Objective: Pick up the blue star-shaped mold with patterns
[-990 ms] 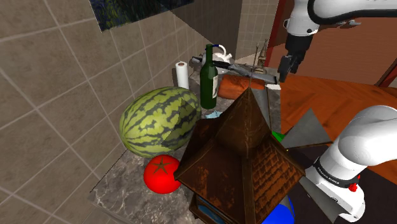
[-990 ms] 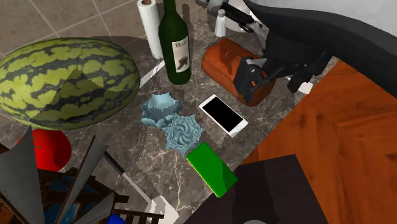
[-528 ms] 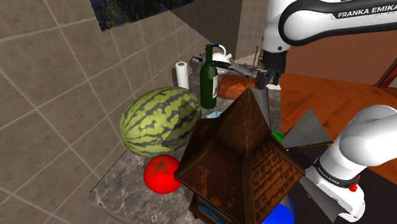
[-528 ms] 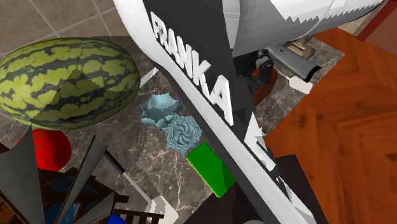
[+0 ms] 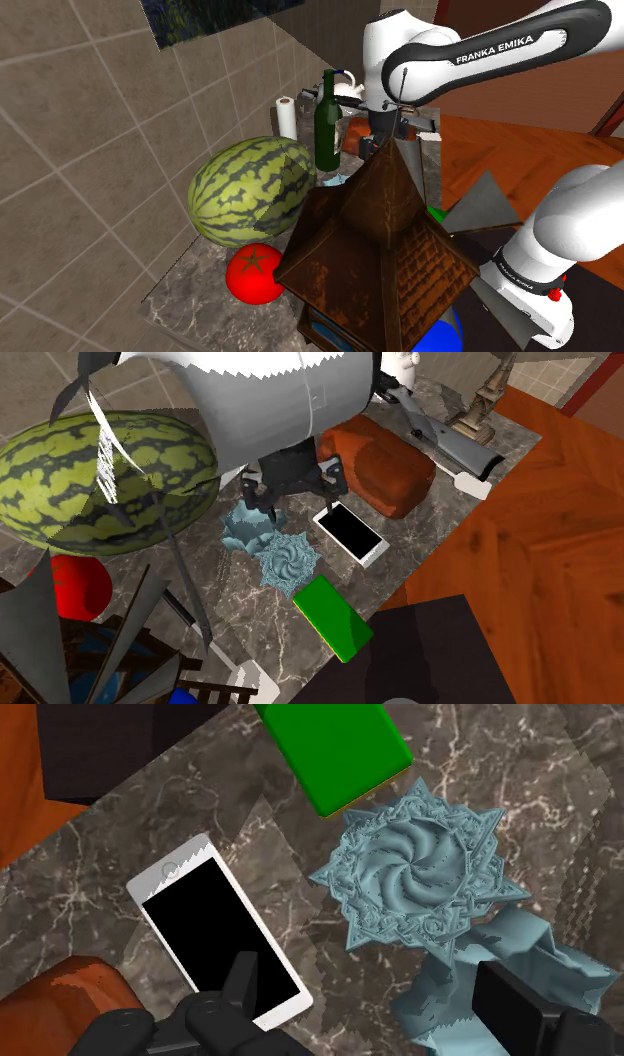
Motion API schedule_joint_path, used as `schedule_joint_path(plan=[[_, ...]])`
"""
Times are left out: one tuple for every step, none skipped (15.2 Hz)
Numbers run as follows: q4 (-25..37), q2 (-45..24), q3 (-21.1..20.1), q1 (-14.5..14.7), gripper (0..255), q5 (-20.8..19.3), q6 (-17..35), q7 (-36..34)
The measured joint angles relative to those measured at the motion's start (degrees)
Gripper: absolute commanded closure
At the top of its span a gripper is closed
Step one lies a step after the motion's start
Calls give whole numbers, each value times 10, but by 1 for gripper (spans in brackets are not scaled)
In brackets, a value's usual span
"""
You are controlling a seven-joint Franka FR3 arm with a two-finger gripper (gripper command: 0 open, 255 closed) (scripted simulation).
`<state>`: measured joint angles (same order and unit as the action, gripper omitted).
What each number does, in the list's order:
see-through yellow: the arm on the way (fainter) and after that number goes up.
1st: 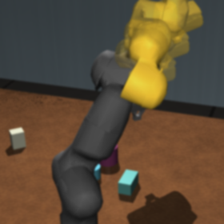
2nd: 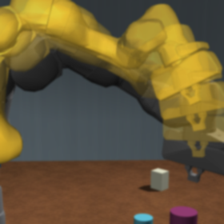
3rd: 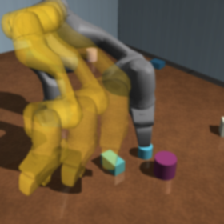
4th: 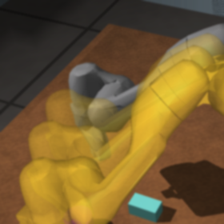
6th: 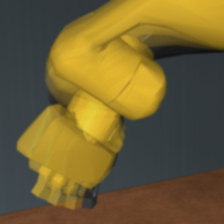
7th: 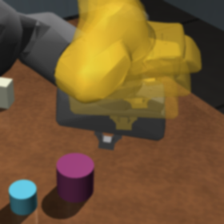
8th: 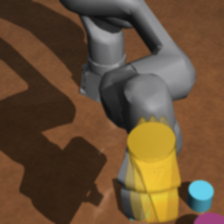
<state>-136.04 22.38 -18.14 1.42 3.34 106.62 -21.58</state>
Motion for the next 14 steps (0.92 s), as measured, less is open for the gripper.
schedule_joint_path(plan=[[8, -22, -12, 1, 0, -1, 10, -20], [17, -46, -22, 0, 0, -5, 21, -38], [27, -68, -30, -1, 0, -10, 28, -54], [39, -92, -39, -1, 0, -15, 36, -73], [48, -111, -46, 0, 0, -20, 42, -90], [53, -126, -51, 1, 0, -23, 48, -103], [53, -134, -55, 2, 0, -25, 55, -110], [52, -140, -57, 3, 0, -26, 61, -115], [49, -144, -58, 3, 0, -28, 67, -117], [45, -150, -58, 3, 0, -30, 77, -119], [42, -156, -59, 3, 0, -32, 85, -122], [39, -159, -60, 3, 0, -33, 92, -124], [36, -163, -60, 2, 0, -35, 98, -125], [34, -165, -60, 2, 255, -36, 102, -125]])
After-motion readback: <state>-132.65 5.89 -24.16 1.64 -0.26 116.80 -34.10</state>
